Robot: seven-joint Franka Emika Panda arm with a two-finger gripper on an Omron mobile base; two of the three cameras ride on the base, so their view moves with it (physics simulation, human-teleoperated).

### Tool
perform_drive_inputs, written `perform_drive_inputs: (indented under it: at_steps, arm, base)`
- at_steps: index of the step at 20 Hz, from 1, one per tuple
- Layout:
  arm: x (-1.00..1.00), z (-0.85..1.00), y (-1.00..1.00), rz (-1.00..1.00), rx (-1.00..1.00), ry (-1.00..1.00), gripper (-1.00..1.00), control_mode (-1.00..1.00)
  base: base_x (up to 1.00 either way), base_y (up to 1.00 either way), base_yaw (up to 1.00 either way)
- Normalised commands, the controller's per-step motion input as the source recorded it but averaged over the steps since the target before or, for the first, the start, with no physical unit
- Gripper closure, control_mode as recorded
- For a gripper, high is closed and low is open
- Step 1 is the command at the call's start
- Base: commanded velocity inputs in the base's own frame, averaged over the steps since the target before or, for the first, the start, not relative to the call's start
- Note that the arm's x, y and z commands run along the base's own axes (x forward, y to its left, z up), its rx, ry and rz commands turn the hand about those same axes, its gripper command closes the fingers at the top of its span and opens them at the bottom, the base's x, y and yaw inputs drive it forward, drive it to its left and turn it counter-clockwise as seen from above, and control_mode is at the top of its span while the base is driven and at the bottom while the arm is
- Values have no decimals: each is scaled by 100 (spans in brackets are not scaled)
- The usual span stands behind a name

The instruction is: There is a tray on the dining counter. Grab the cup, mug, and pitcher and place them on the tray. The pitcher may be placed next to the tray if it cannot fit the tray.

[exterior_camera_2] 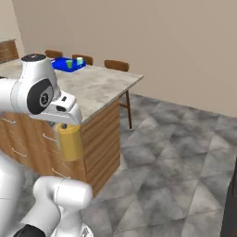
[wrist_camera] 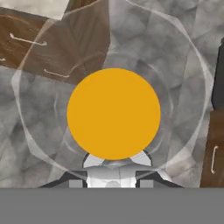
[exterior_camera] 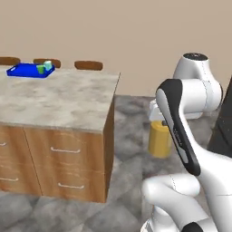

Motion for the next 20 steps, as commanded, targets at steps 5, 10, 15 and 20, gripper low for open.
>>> perform_drive_inputs:
  at_steps: [5, 10, 15, 20]
  arm:
    - [0, 0, 0, 0, 0, 0, 100, 100]
    - [0, 0, 0, 0, 0, 0, 100, 100]
    - [0, 0, 0, 0, 0, 0, 100, 100]
    - [0, 0, 0, 0, 0, 0, 100, 100]
  base:
    - [46, -4, -66]
    - [90, 0, -37]
    - [100, -1, -13]
    - [100, -5, -2]
